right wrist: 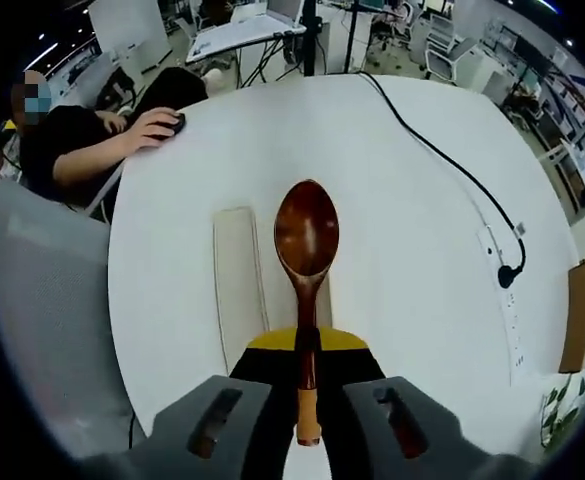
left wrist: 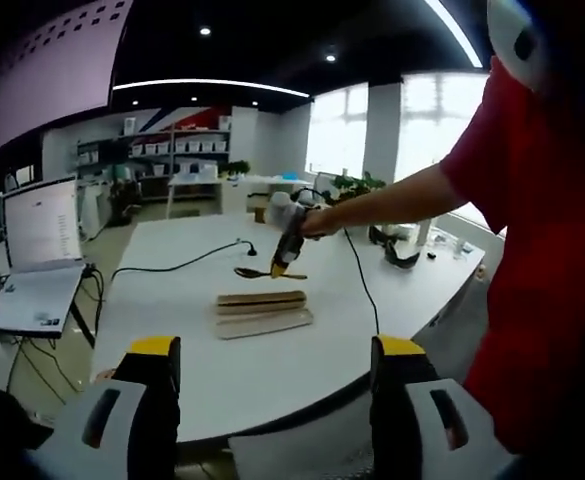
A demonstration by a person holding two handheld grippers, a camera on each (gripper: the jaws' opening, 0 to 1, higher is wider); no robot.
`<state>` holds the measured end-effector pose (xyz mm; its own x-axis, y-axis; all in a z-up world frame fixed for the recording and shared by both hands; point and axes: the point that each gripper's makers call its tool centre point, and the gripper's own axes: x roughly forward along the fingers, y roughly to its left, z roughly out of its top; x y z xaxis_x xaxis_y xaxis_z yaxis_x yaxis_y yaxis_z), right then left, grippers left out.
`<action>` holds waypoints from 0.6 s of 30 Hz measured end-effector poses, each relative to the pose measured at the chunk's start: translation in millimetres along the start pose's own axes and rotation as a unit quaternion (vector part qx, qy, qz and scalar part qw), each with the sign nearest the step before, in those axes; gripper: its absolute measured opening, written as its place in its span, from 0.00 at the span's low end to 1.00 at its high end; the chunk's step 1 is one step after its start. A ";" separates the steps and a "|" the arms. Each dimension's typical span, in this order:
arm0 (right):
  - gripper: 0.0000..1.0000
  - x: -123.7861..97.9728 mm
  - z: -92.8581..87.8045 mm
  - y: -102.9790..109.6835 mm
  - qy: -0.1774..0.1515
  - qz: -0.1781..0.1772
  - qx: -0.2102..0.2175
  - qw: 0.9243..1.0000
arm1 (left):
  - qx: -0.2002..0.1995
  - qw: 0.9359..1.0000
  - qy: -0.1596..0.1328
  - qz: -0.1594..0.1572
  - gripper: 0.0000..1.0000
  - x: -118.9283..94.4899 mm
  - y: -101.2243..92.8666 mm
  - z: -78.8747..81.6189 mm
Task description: Arrange the utensils inside the cutlery case until each visible utensil rests in its matching compartment.
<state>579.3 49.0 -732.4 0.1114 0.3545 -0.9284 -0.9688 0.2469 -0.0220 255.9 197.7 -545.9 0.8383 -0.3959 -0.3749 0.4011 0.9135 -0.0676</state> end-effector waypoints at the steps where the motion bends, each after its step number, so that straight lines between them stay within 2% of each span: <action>1: 0.01 1.5 -1.2 0.1 0.001 -0.002 0.001 1.000 | -0.001 1.000 0.001 -0.001 0.80 0.0 -0.5 -0.6; 5: 0.01 13.1 -6.8 0.0 0.004 -0.003 0.004 1.000 | 0.005 1.000 0.004 0.003 0.80 -2.5 -2.9 -1.1; 9: 0.01 18.4 -11.4 2.8 0.012 -0.005 -0.003 1.000 | -0.033 0.999 0.015 0.009 0.82 -5.4 -2.4 -8.4; 11: 0.01 21.4 -13.2 -2.1 0.006 -0.022 -0.007 1.000 | -0.045 0.999 0.026 0.009 0.81 -5.7 -1.5 -13.9; 13: 0.01 24.3 -15.7 2.3 0.006 -0.009 0.020 1.000 | -0.042 0.999 0.026 0.010 0.79 -6.7 -1.8 -14.8; 18: 0.01 24.9 -13.6 0.2 0.012 -0.023 0.006 1.000 | -0.037 0.999 0.020 0.014 0.79 -10.2 1.0 -15.6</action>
<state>578.9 45.6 -760.6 0.1496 0.3206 -0.9353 -0.9601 0.2731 -0.0599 242.1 204.1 -556.6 0.8329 -0.3664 -0.4149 0.3471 0.9296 -0.1241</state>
